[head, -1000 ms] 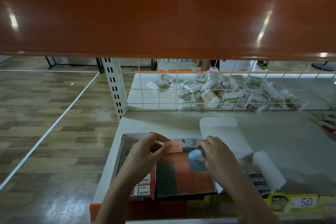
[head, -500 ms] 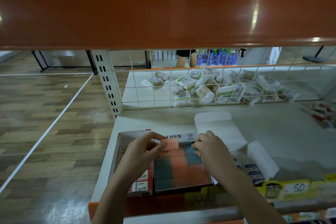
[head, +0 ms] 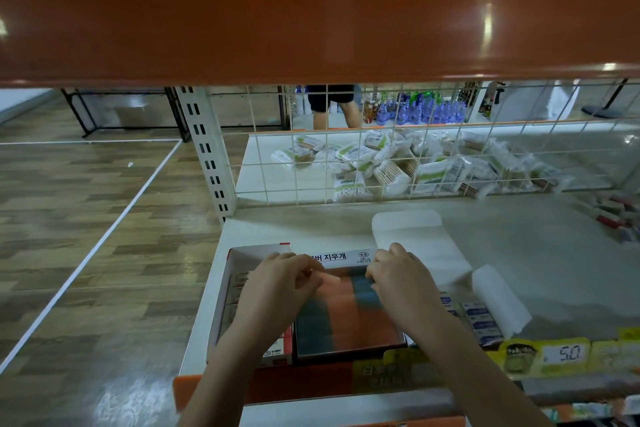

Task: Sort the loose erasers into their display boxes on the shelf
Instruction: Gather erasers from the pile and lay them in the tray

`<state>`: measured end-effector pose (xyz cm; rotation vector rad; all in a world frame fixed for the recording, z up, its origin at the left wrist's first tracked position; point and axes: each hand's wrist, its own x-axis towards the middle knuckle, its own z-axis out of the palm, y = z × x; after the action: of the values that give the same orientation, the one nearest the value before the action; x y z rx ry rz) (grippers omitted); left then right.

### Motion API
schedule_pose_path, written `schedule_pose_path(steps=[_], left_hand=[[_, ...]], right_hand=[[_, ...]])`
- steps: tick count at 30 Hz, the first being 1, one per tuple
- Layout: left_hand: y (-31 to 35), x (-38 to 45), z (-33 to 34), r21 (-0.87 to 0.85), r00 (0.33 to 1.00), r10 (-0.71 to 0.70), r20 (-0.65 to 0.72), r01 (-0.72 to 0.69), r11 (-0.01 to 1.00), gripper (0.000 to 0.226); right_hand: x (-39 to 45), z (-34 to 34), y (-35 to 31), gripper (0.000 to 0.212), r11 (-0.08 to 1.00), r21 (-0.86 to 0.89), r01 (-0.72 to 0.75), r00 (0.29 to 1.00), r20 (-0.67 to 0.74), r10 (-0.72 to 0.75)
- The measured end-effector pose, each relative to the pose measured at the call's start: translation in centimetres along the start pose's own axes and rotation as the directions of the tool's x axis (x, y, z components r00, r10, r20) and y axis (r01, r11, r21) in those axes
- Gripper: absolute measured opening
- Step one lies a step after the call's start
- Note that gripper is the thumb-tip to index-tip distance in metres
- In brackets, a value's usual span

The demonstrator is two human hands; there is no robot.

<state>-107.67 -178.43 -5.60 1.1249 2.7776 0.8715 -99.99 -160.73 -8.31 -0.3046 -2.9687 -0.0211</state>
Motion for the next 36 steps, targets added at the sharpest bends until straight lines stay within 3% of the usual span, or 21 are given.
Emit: schedule_pose_path(steps=[9, 16, 19, 25, 27, 29, 32, 36], left_hand=[[-0.2, 0.8, 0.9, 0.394, 1.0, 0.006, 0.012, -0.01, 0.919, 0.027], [0.2, 0.4, 1.4, 0.409, 0.996, 0.045, 0.082, -0.075, 0.909, 0.031], [0.4, 0.5, 1.8, 0.439, 0.991, 0.065, 0.12, -0.111, 0.891, 0.032], [0.4, 0.8, 1.7, 0.471, 0.997, 0.006, 0.081, -0.044, 0.881, 0.031], [0.5, 0.7, 1.8, 0.473, 0.996, 0.006, 0.087, -0.046, 0.88, 0.03], [0.5, 0.7, 1.8, 0.476, 0.995, 0.011, 0.098, -0.057, 0.878, 0.031], [0.8, 1.4, 1.3, 0.463, 0.99, 0.02, 0.137, -0.082, 0.883, 0.033], [2.9, 3.6, 0.6, 0.38, 0.977, 0.086, 0.197, -0.157, 0.912, 0.033]], right_hand=[[-0.6, 0.2, 0.1, 0.019, 0.999, 0.038, 0.024, 0.997, -0.069, -0.021], [-0.9, -0.2, -0.3, 0.011, 0.999, 0.033, 0.0, 0.996, -0.092, 0.003], [-1.0, -0.3, -0.3, 0.029, 0.999, 0.032, -0.003, 0.994, -0.106, 0.006], [-1.2, -0.1, 0.0, 0.03, 0.999, 0.014, 0.034, 0.993, -0.111, -0.033], [-1.3, -0.3, 0.0, 0.027, 0.999, 0.026, 0.037, 0.995, -0.096, -0.034], [-1.4, -1.1, -0.2, 0.011, 0.998, 0.04, 0.045, 0.997, -0.072, -0.042], [-1.0, -2.0, 0.6, 0.021, 0.979, 0.172, 0.107, 0.994, 0.008, -0.11], [0.0, -4.1, 2.5, 0.017, 0.893, 0.444, 0.076, 0.997, -0.031, -0.07]])
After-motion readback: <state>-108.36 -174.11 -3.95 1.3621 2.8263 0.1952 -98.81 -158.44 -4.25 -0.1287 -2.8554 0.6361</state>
